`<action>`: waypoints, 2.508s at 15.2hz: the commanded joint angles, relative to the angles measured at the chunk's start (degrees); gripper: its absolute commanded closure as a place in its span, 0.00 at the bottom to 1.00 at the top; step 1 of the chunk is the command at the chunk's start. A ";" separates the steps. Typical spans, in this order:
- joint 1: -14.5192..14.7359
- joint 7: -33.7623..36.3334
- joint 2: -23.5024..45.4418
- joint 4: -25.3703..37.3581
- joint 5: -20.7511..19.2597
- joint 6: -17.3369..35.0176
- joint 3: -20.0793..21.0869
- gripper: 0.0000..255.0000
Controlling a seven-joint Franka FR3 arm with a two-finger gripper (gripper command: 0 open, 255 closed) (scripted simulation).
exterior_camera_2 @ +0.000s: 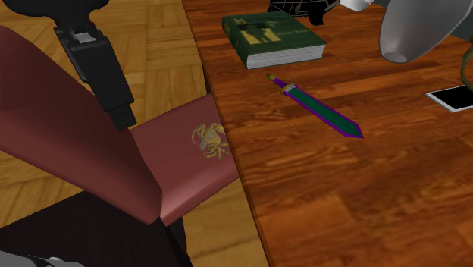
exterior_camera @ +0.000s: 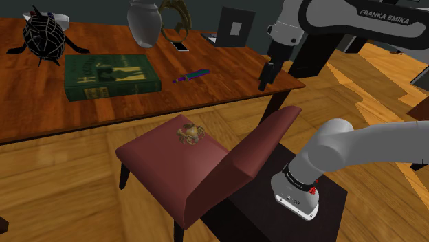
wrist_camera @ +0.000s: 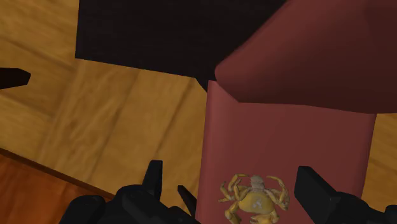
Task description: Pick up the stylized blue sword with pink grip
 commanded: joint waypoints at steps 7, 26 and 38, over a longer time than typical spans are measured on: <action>-3.06 16.90 12.09 5.39 4.18 7.05 6.88 0.00; -9.83 66.91 54.71 39.10 -2.08 16.47 13.75 0.00; -9.47 84.92 73.45 59.95 -4.65 14.79 8.58 0.00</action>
